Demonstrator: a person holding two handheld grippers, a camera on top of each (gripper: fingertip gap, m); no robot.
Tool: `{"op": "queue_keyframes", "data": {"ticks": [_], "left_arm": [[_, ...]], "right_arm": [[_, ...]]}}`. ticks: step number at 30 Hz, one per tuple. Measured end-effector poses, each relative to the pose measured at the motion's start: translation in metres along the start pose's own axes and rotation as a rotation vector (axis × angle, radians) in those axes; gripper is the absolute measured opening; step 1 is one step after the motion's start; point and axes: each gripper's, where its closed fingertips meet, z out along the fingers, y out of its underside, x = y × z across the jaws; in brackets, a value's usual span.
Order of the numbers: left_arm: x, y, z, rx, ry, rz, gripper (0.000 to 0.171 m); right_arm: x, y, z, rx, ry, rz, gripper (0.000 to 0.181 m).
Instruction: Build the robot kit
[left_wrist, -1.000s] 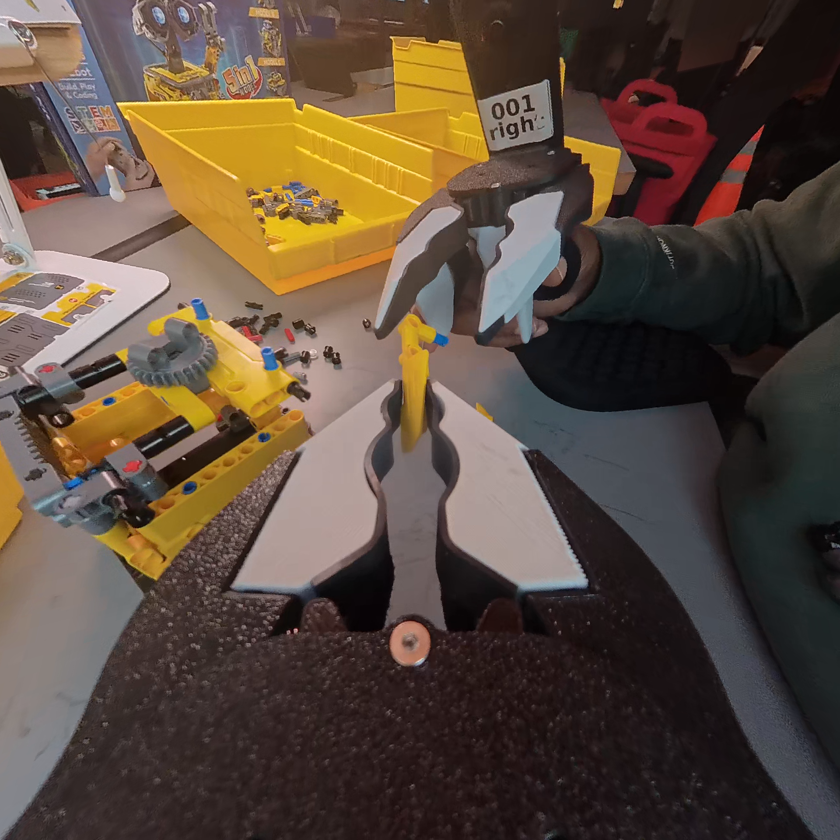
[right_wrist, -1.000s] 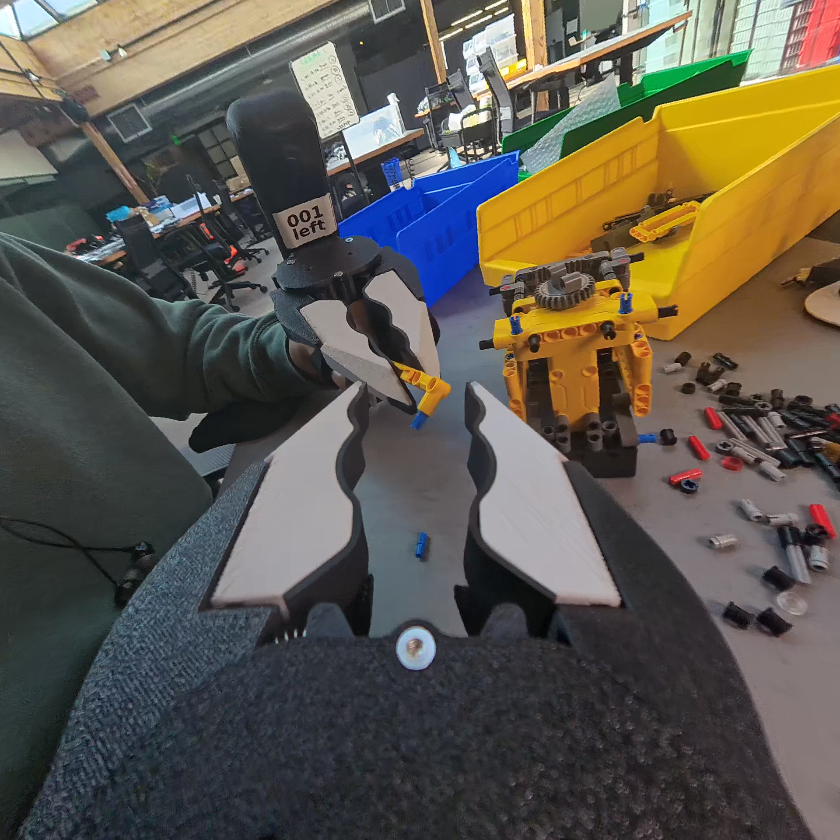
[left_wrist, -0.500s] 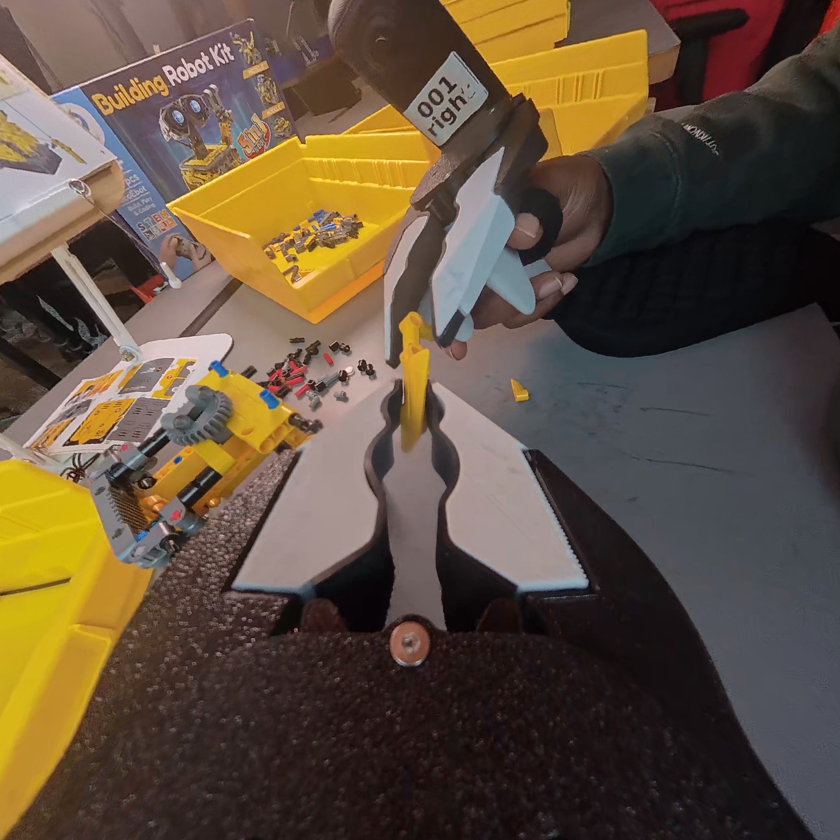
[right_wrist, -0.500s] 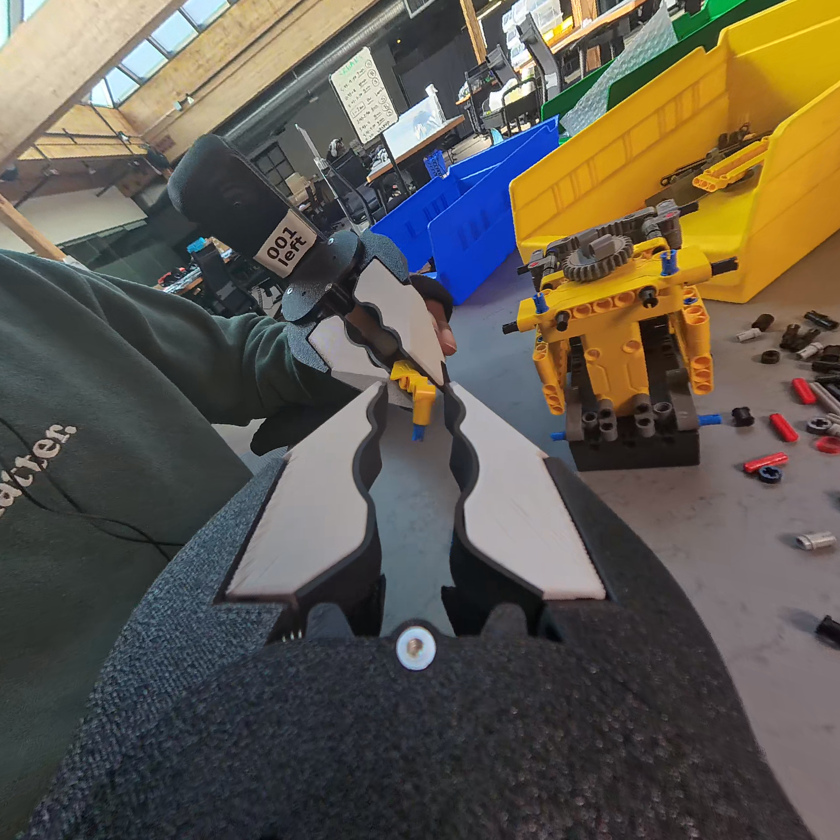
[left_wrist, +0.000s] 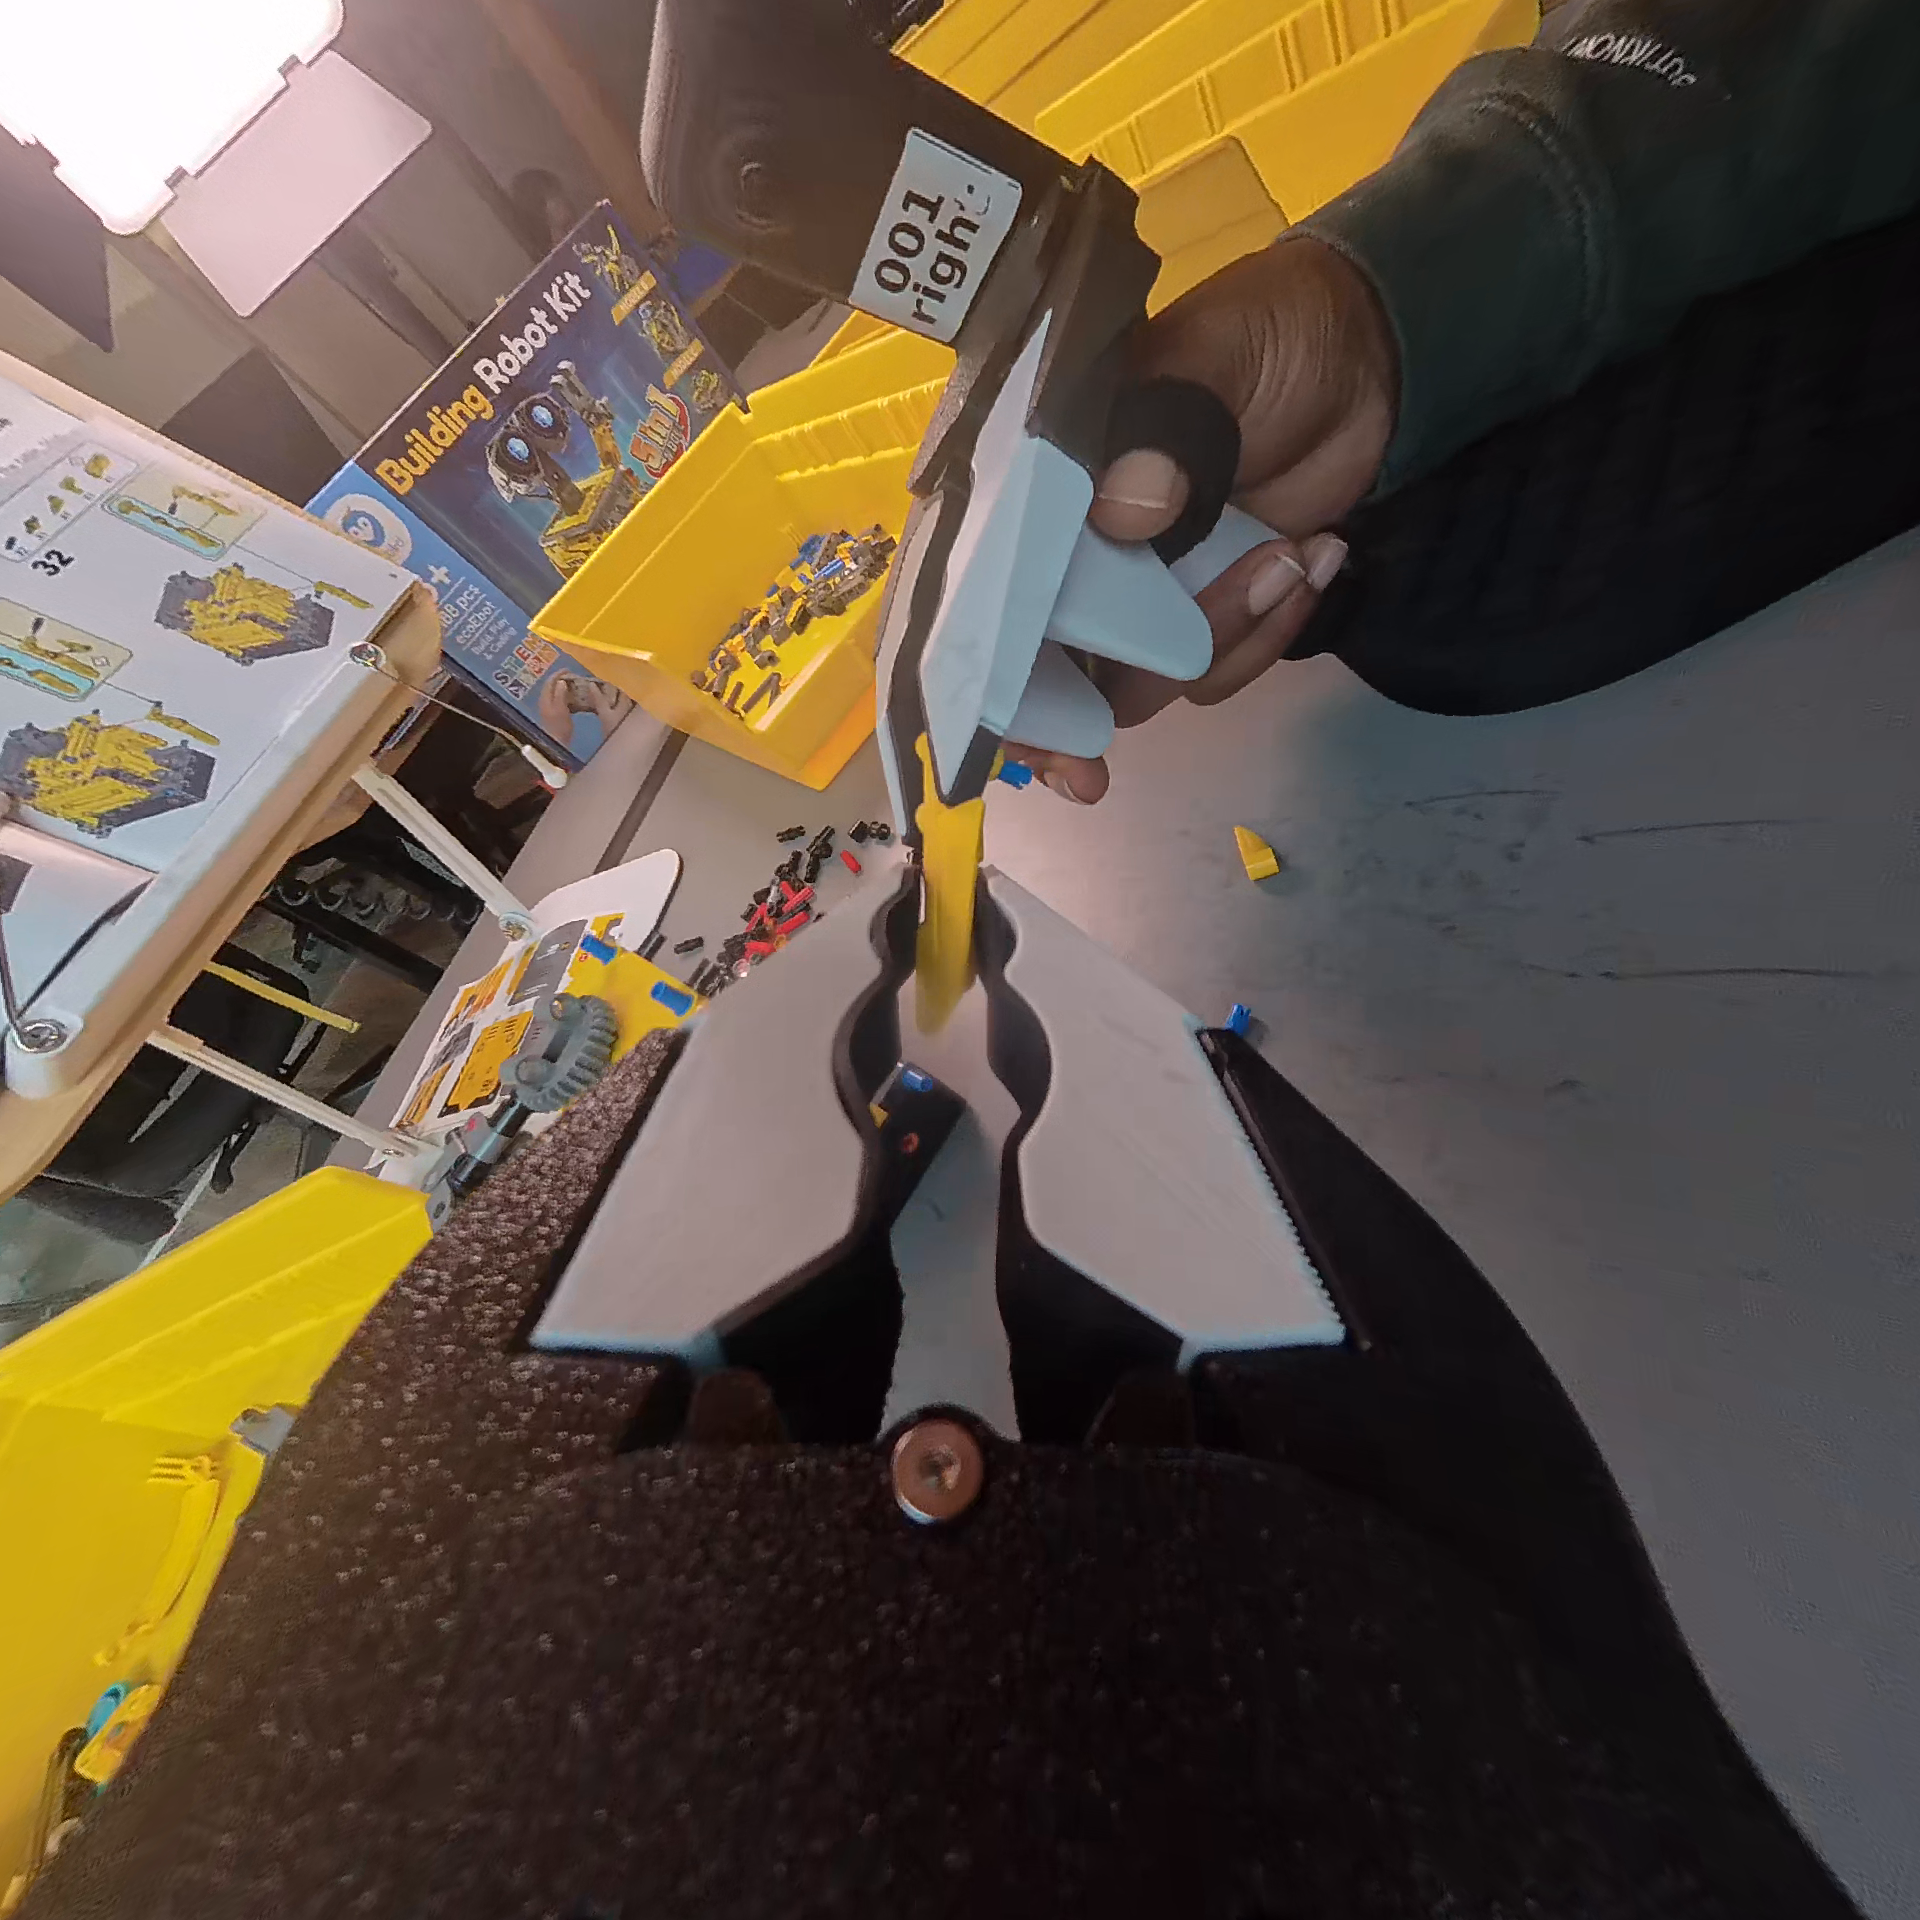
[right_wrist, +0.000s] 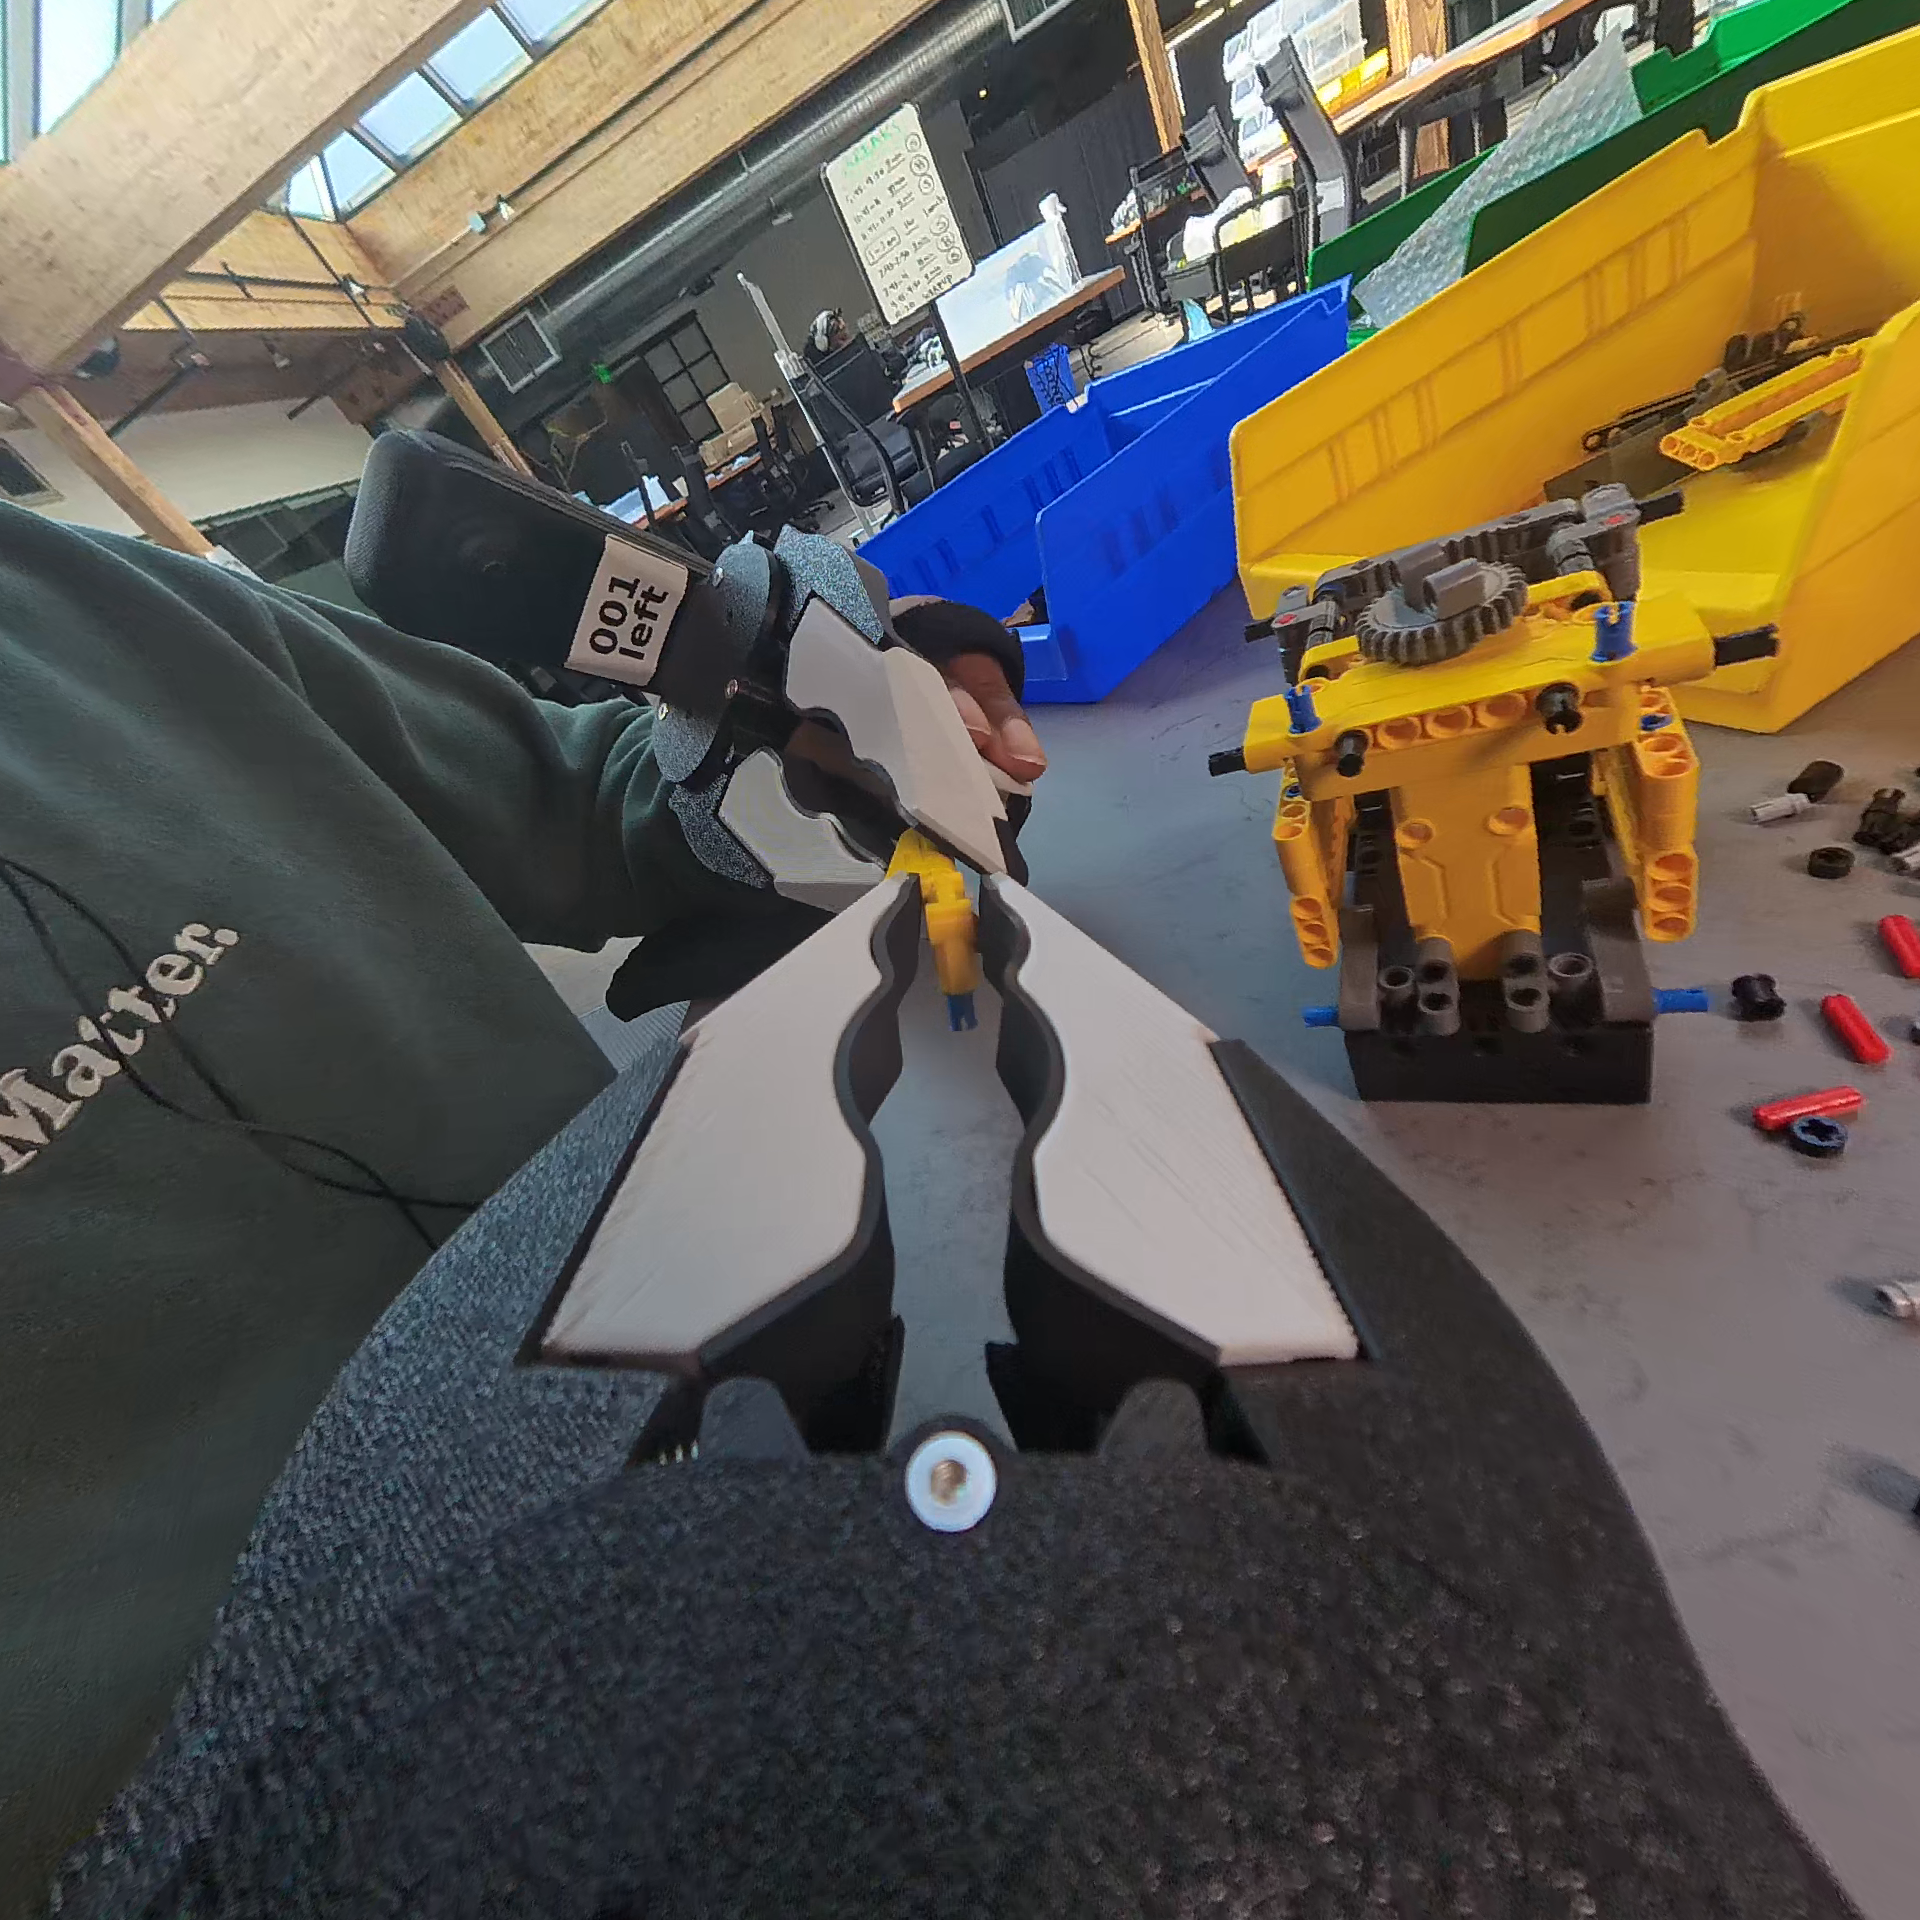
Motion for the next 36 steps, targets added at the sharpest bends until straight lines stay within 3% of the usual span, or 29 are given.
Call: {"op": "queue_keyframes", "data": {"ticks": [4, 8, 11, 15, 17, 23, 25, 31, 36], "left_arm": [[0.001, 0.0, -0.001, 0.004, 0.01, 0.0, 0.009], [0.005, 0.0, -0.001, 0.026, 0.083, -0.115, 0.009], [0.011, 0.003, 0.0, 0.039, 0.215, -0.371, 0.009], [0.011, 0.004, 0.002, 0.085, 0.385, -0.768, 0.012], [0.008, 0.007, 0.003, 0.093, 0.415, -0.862, 0.014], [-0.001, 0.021, 0.005, 0.024, 0.31, -0.768, 0.01], [0.001, 0.021, 0.005, 0.023, 0.332, -0.811, 0.009], [-0.008, 0.003, -0.003, 0.225, 0.571, -1.333, 0.009], [-0.016, -0.001, -0.005, 0.304, 0.617, -1.465, 0.008]], "right_arm": [[-0.001, 0.0, 0.0, -0.005, -0.009, -0.018, 0.01], [-0.003, 0.002, 0.001, -0.016, -0.028, -0.008, 0.007], [0.001, 0.006, 0.002, -0.04, -0.023, 0.076, 0.007], [0.012, 0.009, 0.001, -0.02, -0.042, 0.342, 0.006], [0.018, 0.011, -0.001, -0.004, -0.038, 0.43, 0.006], [0.03, 0.01, -0.007, 0.039, -0.029, 0.559, 0.006], [0.032, 0.01, -0.007, 0.046, -0.03, 0.573, 0.006], [0.024, -0.01, -0.014, 0.155, -0.122, 0.604, 0.017], [0.019, -0.016, -0.017, 0.173, -0.15, 0.579, 0.022]]}}
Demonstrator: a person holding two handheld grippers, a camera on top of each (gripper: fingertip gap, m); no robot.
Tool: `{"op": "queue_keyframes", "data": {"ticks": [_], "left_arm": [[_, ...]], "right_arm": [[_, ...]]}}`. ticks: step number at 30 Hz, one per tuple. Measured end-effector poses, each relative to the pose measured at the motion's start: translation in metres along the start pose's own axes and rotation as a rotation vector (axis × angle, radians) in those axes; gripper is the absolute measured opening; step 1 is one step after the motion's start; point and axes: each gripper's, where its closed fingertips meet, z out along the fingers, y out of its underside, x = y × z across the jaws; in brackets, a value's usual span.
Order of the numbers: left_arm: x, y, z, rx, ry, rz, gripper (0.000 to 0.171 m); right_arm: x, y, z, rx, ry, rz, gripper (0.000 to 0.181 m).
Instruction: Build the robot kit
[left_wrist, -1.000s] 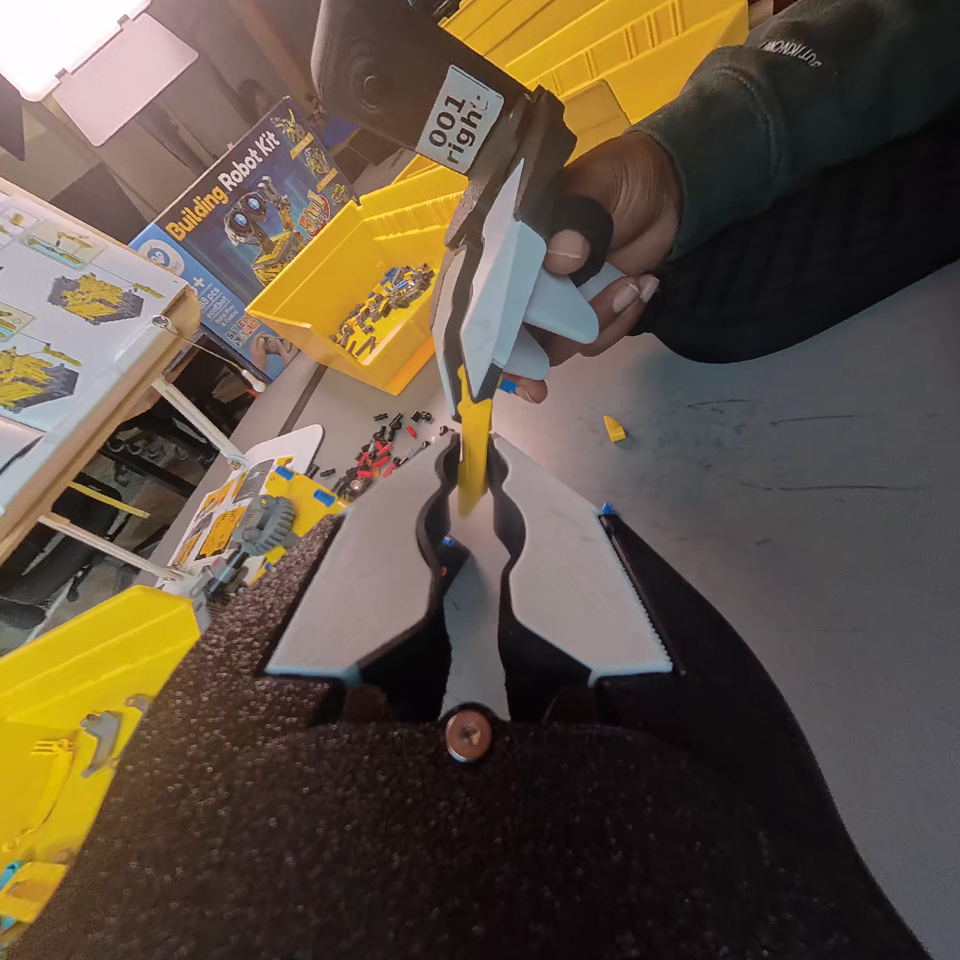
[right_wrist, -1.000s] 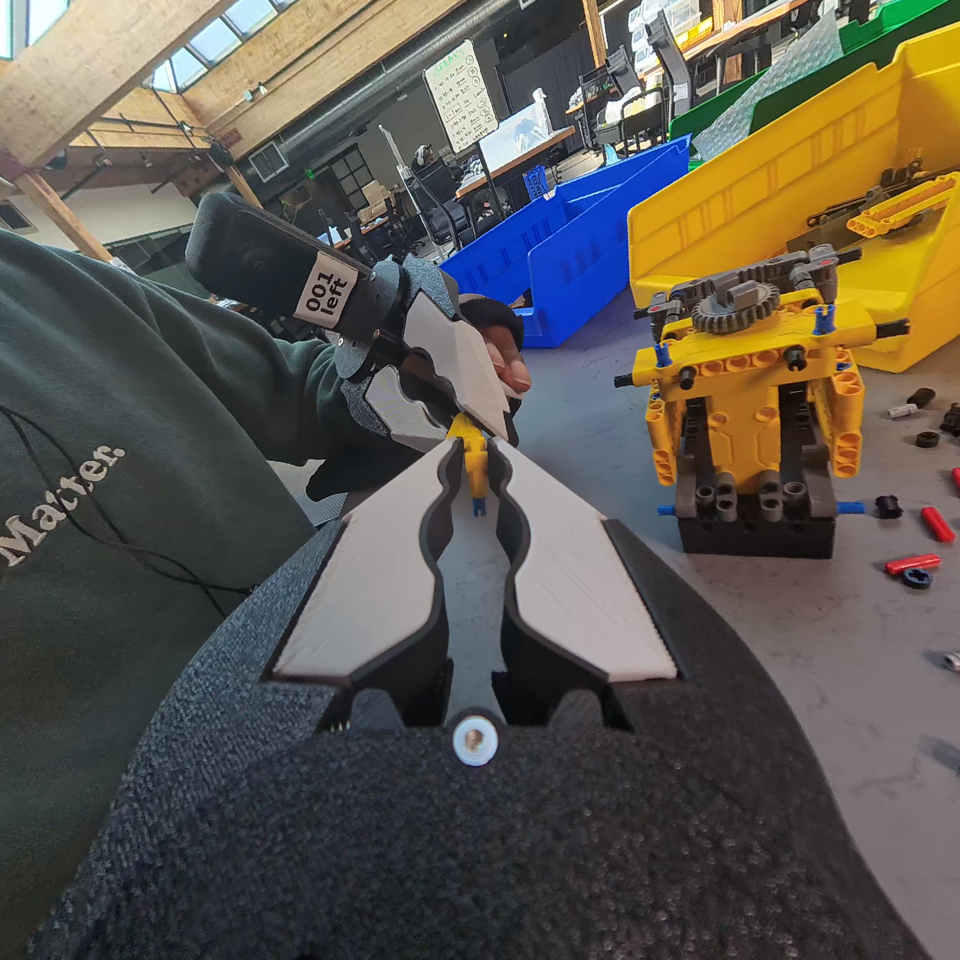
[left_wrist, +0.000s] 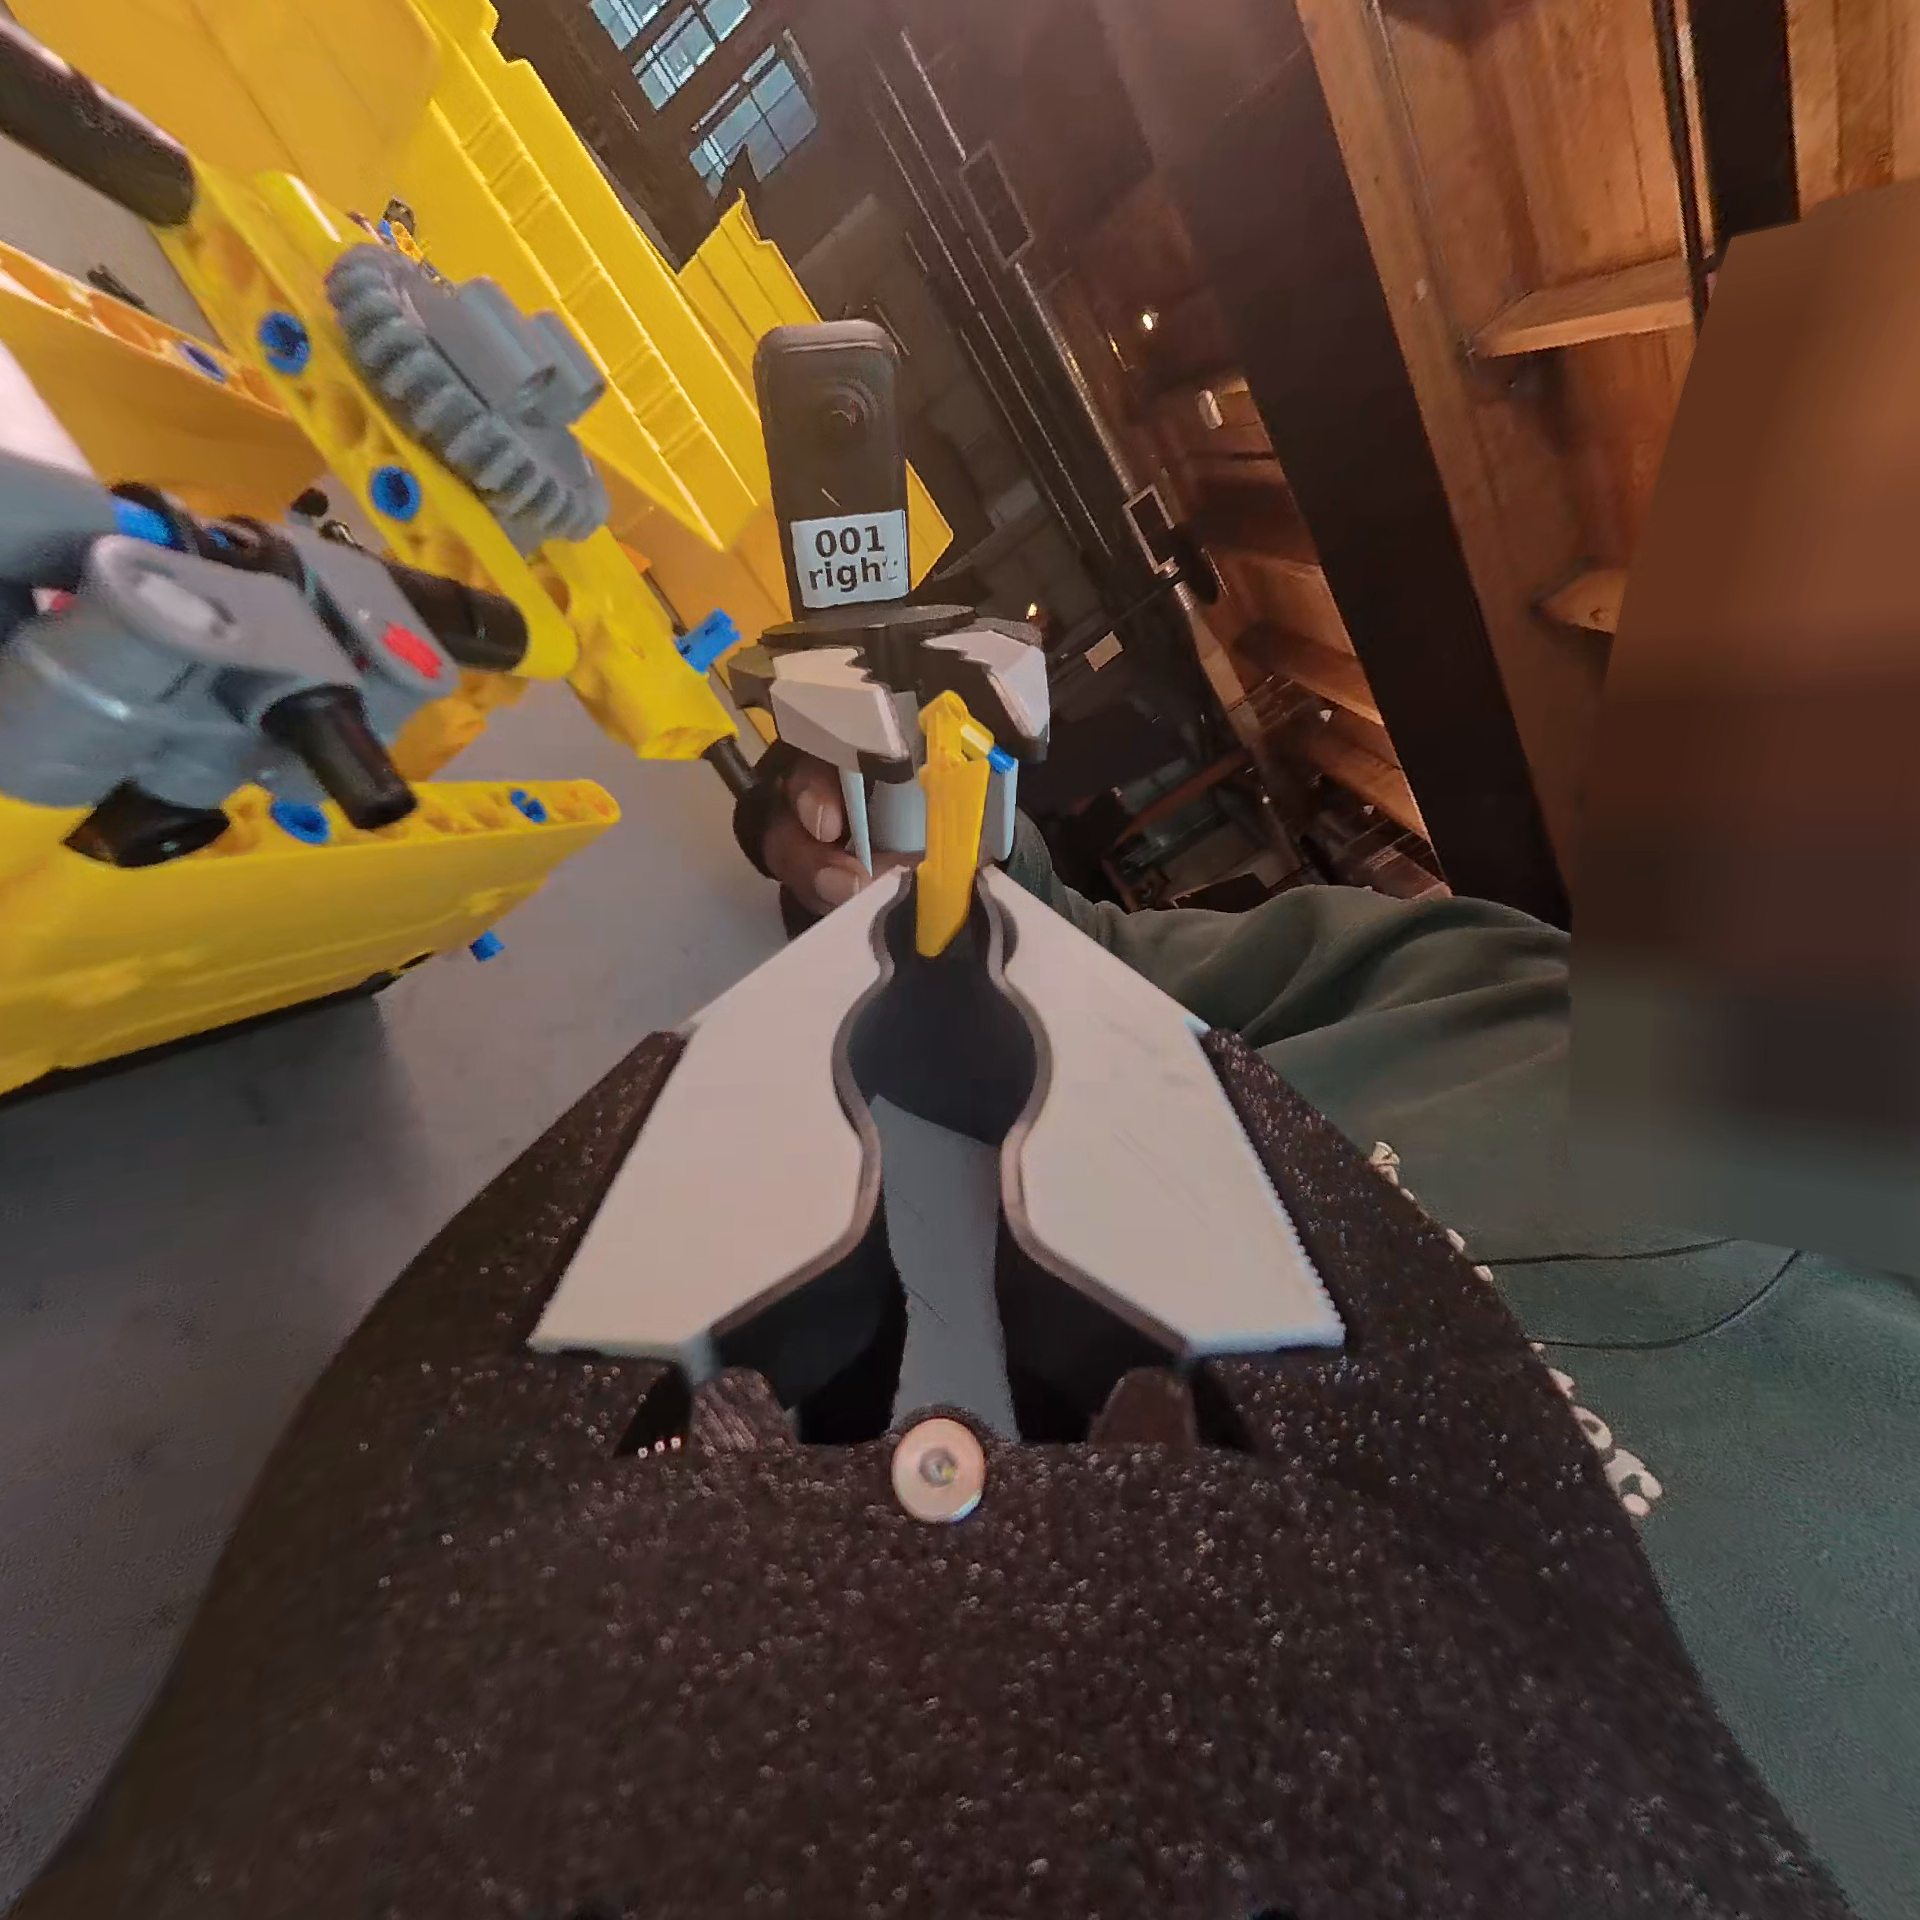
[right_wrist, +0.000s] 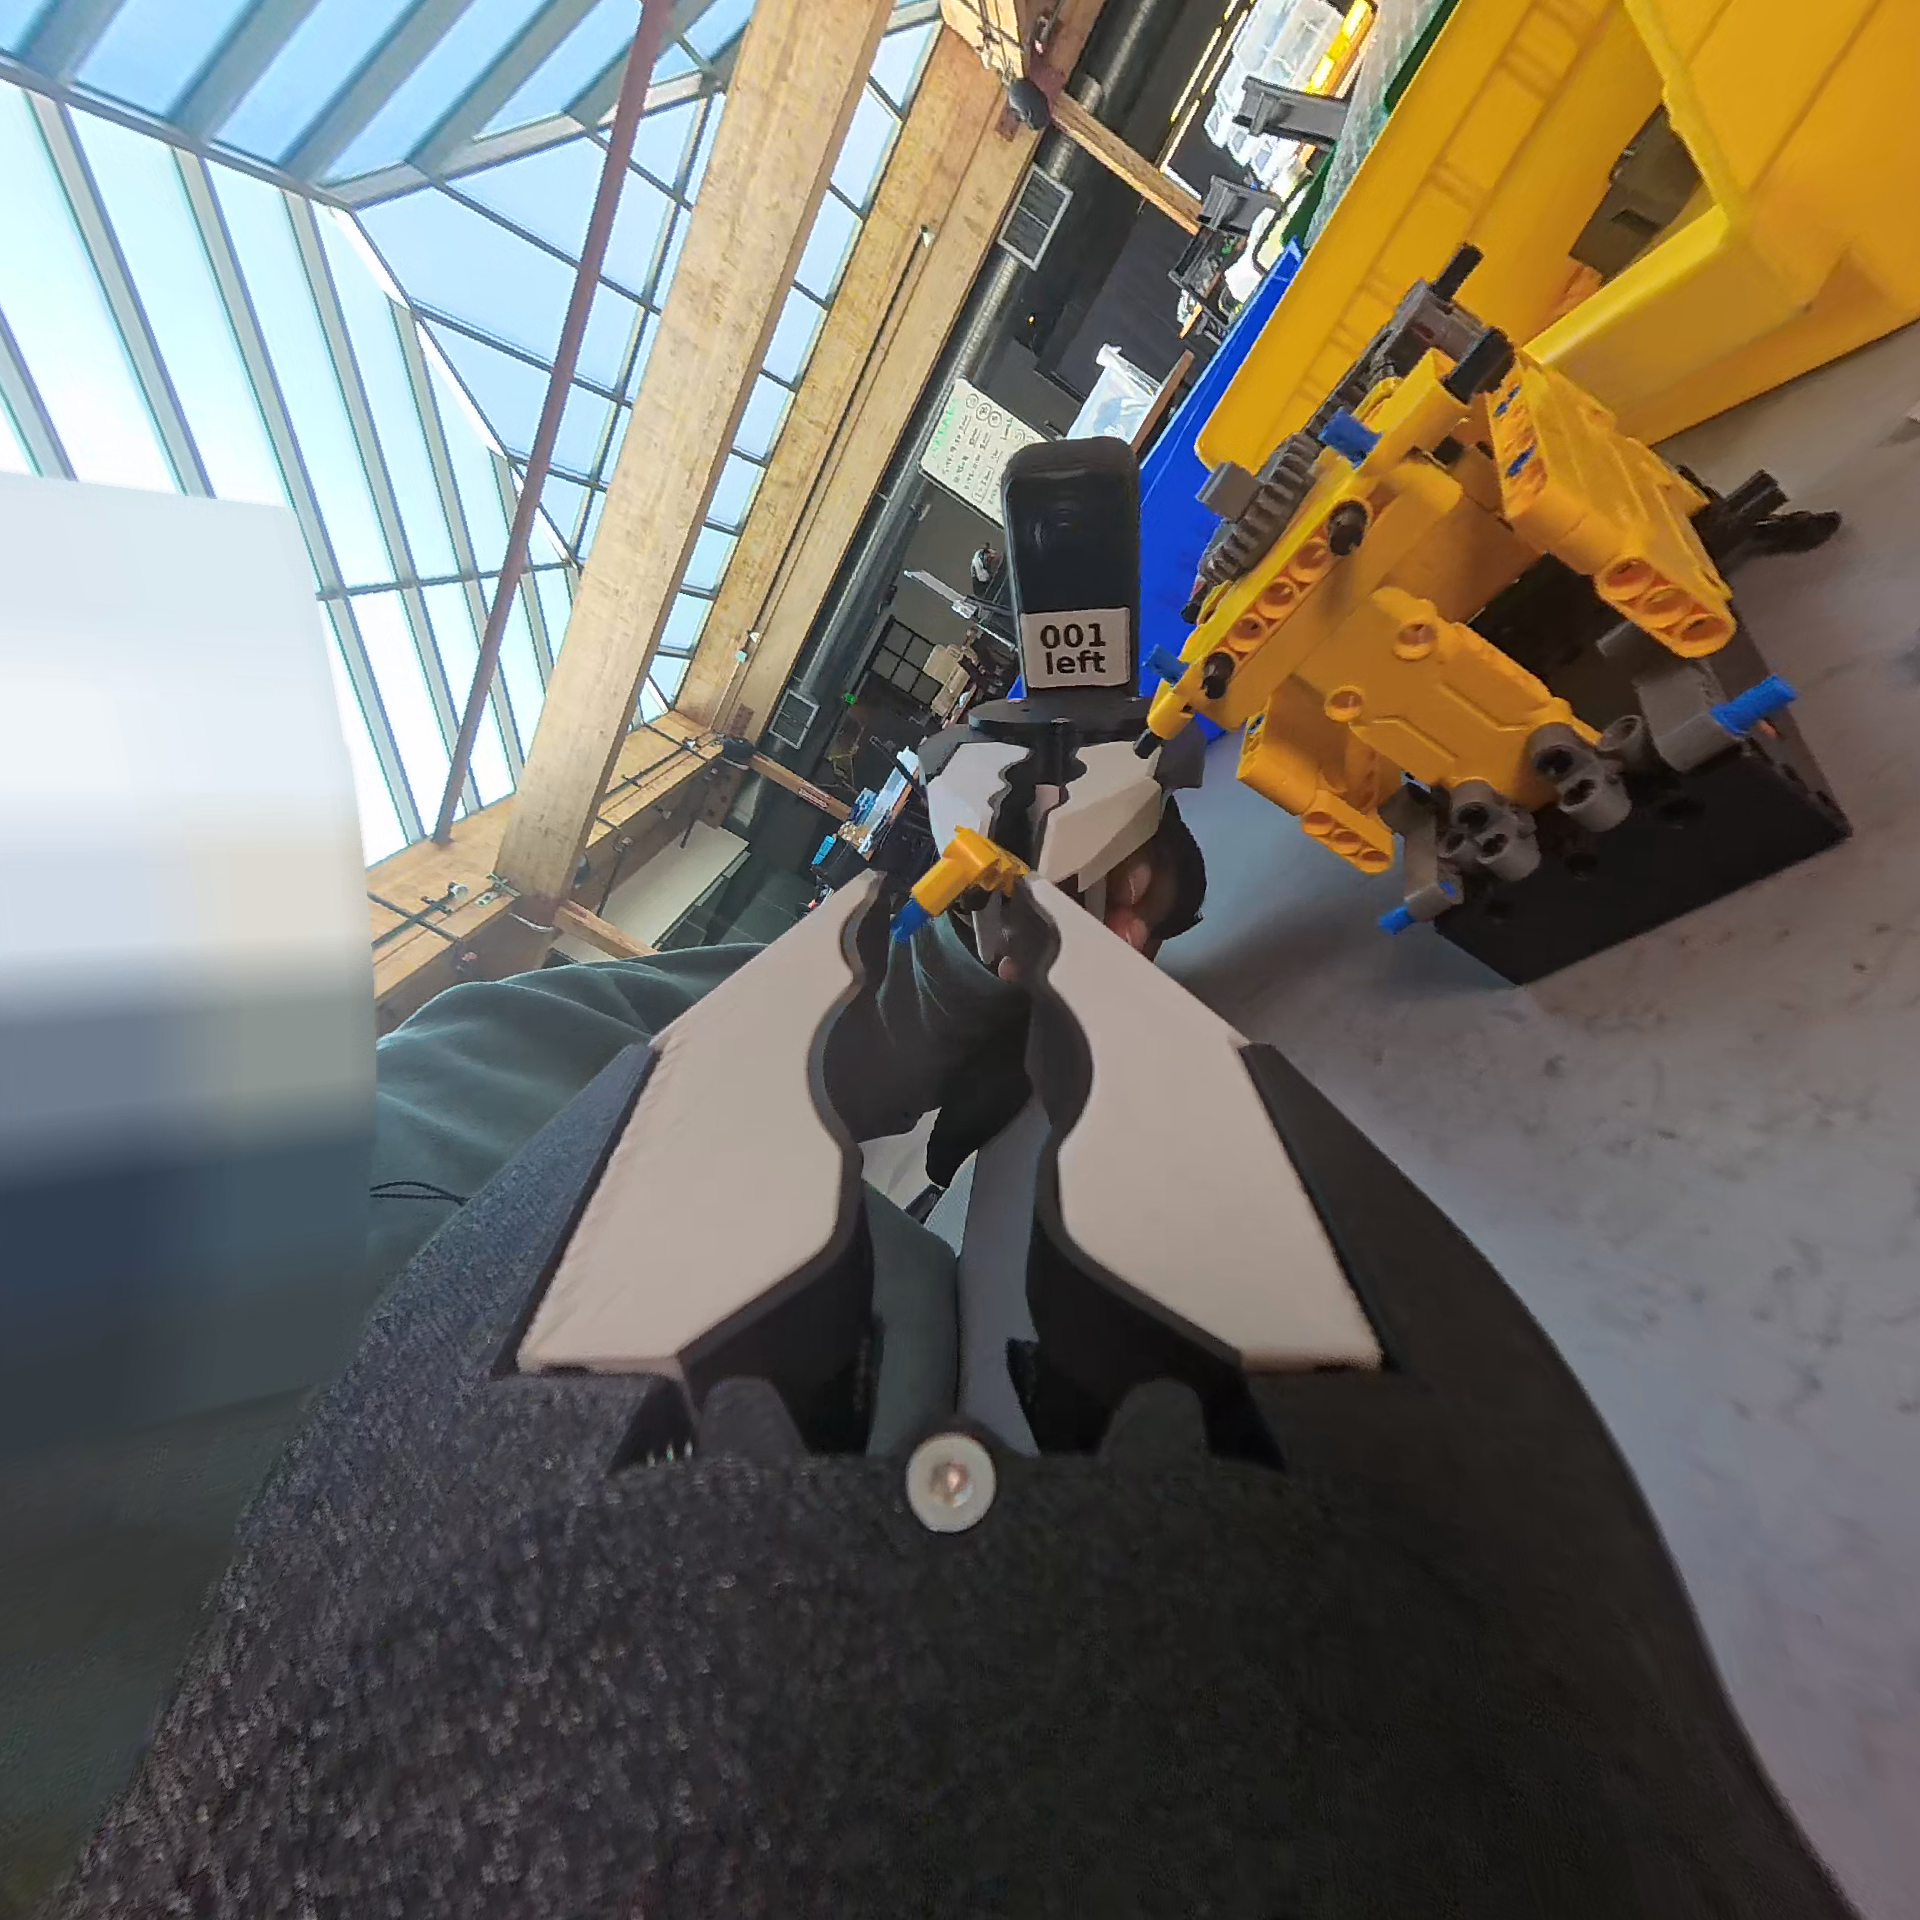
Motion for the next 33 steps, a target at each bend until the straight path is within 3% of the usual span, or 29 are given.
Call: {"op": "queue_keyframes", "data": {"ticks": [13, 25, 33], "left_arm": [[0.0, -0.001, 0.0, 0.021, 0.026, -0.027, 0.009], [-0.009, 0.015, 0.004, -0.109, -0.133, 0.24, 0.009], [-0.005, 0.007, 0.01, -0.066, -0.119, 0.316, 0.011]], "right_arm": [[-0.003, 0.0, 0.004, -0.007, 0.01, -0.094, 0.018], [0.002, 0.0, 0.005, -0.036, 0.174, -0.396, 0.01], [-0.013, -0.007, 0.006, 0.013, 0.2, -0.611, 0.008]]}}
